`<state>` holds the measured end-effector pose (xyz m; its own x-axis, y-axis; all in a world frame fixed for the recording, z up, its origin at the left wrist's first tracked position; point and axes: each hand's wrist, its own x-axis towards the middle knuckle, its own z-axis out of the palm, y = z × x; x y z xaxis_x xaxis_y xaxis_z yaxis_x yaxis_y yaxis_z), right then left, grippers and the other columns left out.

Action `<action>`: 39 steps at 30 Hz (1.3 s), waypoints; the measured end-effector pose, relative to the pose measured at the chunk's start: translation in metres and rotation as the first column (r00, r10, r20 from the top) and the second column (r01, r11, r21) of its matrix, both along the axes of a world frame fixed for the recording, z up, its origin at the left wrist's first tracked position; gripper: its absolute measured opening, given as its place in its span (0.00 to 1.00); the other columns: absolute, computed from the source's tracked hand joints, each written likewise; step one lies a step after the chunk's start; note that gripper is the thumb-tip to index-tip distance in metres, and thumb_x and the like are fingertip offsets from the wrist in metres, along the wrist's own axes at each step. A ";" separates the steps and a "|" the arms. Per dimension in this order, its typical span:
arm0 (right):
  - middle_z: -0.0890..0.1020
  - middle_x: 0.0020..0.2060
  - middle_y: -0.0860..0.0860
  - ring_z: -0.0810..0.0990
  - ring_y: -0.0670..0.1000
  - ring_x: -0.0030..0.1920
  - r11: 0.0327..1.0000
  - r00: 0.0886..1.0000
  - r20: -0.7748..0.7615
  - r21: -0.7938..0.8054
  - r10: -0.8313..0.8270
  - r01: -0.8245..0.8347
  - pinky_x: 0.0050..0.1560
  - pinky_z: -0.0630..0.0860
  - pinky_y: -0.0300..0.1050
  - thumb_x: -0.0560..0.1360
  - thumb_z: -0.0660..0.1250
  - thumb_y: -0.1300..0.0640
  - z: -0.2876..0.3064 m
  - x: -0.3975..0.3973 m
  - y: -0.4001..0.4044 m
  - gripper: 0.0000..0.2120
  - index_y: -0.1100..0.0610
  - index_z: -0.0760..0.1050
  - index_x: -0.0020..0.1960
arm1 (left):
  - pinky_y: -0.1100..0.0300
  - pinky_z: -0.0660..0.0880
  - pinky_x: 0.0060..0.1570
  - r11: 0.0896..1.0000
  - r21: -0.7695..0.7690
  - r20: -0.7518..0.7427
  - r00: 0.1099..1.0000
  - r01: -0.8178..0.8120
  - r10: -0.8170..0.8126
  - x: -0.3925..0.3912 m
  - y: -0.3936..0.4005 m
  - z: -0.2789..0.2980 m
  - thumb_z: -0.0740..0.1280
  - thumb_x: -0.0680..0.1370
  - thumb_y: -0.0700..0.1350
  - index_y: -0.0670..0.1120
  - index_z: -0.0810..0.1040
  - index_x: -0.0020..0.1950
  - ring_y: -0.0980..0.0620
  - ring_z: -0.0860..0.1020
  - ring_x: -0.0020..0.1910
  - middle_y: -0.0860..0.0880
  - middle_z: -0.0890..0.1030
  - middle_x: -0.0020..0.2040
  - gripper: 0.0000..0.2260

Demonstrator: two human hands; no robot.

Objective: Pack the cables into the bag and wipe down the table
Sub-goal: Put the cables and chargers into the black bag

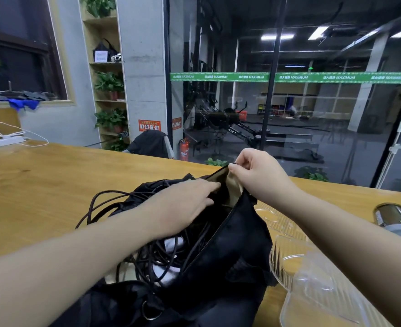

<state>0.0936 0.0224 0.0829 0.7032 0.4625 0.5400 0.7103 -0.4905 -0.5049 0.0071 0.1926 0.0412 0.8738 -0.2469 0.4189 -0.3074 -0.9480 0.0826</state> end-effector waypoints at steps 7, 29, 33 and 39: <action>0.75 0.32 0.45 0.72 0.42 0.32 0.999 1.000 -0.011 -0.036 0.023 -0.023 0.29 0.63 0.37 0.77 0.63 0.53 -0.005 -0.007 0.009 0.10 0.51 0.69 0.37 | 0.47 0.55 0.69 0.926 0.039 -0.087 0.922 -0.374 0.376 -0.032 0.061 0.032 0.48 0.79 0.58 0.54 0.74 0.58 0.55 0.70 0.60 0.55 0.76 0.56 0.18; 0.78 0.37 0.48 0.75 0.49 0.37 0.994 0.991 -0.110 -0.070 0.081 -0.089 0.37 0.71 0.43 0.77 0.62 0.53 -0.024 -0.029 0.033 0.07 0.52 0.71 0.41 | 0.41 0.42 0.71 0.837 -0.060 -0.503 0.741 -0.544 0.446 -0.003 0.139 -0.057 0.47 0.64 0.77 0.60 0.51 0.74 0.52 0.55 0.74 0.53 0.64 0.72 0.42; 0.77 0.37 0.47 0.74 0.48 0.37 0.993 0.991 -0.106 -0.080 0.078 -0.086 0.37 0.71 0.44 0.77 0.62 0.53 -0.026 -0.029 0.033 0.07 0.52 0.70 0.41 | 0.42 0.57 0.67 0.799 0.121 -0.414 0.701 -0.589 0.580 0.004 0.132 -0.056 0.46 0.67 0.75 0.51 0.70 0.56 0.46 0.66 0.62 0.47 0.72 0.60 0.34; 0.77 0.37 0.48 0.74 0.47 0.36 0.995 0.991 -0.112 -0.058 0.074 -0.081 0.35 0.69 0.42 0.77 0.62 0.53 -0.025 -0.026 0.027 0.07 0.52 0.70 0.41 | 0.54 0.68 0.37 0.811 0.106 -0.209 0.784 -0.576 0.584 0.000 0.116 -0.034 0.49 0.76 0.66 0.46 0.69 0.37 0.47 0.73 0.39 0.47 0.74 0.39 0.25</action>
